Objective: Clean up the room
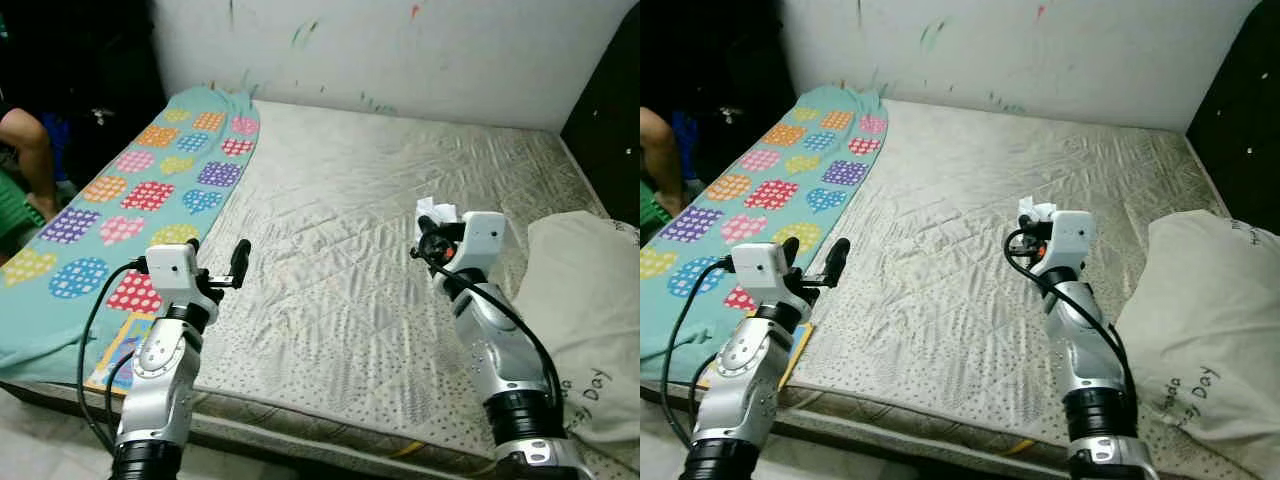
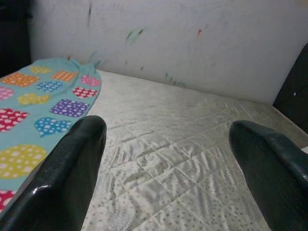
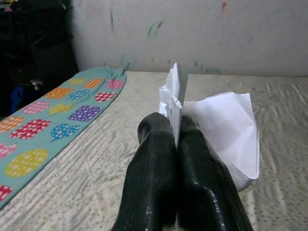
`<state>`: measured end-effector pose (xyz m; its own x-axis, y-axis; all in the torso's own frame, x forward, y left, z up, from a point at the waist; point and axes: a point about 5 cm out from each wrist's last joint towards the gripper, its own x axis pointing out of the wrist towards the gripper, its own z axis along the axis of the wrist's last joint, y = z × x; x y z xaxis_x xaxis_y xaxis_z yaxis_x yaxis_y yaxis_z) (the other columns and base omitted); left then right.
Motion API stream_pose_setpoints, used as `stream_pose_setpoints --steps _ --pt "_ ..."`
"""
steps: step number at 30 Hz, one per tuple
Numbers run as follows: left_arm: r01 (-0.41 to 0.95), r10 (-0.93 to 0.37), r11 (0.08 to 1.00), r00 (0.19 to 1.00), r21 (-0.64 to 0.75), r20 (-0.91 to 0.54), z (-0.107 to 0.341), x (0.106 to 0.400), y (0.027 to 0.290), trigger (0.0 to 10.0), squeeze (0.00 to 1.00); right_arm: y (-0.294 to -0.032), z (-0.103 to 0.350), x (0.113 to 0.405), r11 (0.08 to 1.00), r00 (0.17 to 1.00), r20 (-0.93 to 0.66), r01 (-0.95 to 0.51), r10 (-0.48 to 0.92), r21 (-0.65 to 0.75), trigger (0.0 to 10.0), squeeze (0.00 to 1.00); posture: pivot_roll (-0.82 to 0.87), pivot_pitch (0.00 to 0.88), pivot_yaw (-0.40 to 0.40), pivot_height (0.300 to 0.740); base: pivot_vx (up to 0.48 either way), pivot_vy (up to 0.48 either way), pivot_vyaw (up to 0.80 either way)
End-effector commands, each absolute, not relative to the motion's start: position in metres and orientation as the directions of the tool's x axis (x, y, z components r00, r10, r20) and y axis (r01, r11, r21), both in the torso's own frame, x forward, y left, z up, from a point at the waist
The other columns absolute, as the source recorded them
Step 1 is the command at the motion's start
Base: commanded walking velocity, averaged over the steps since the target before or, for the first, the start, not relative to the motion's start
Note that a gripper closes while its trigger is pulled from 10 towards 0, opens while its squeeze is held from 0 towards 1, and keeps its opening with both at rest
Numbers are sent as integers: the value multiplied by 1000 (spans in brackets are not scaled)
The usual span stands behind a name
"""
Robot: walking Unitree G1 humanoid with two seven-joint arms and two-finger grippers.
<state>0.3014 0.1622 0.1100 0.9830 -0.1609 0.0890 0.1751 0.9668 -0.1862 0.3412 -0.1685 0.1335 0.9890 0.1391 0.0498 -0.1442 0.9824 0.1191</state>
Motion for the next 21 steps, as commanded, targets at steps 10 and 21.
stream_pose_setpoints --steps 10,21 --pt "175 -160 967 983 -184 91 111 303 163 10000 0 -165 134 342 980 986 49 -164 160 114 10000 0 -35 0 26 740 0 300 0" --pt "175 -161 967 983 -184 89 111 303 163 10000 0 -165 134 343 979 985 49 -170 165 112 10000 0 -35 0 26 740 0 327 -682"
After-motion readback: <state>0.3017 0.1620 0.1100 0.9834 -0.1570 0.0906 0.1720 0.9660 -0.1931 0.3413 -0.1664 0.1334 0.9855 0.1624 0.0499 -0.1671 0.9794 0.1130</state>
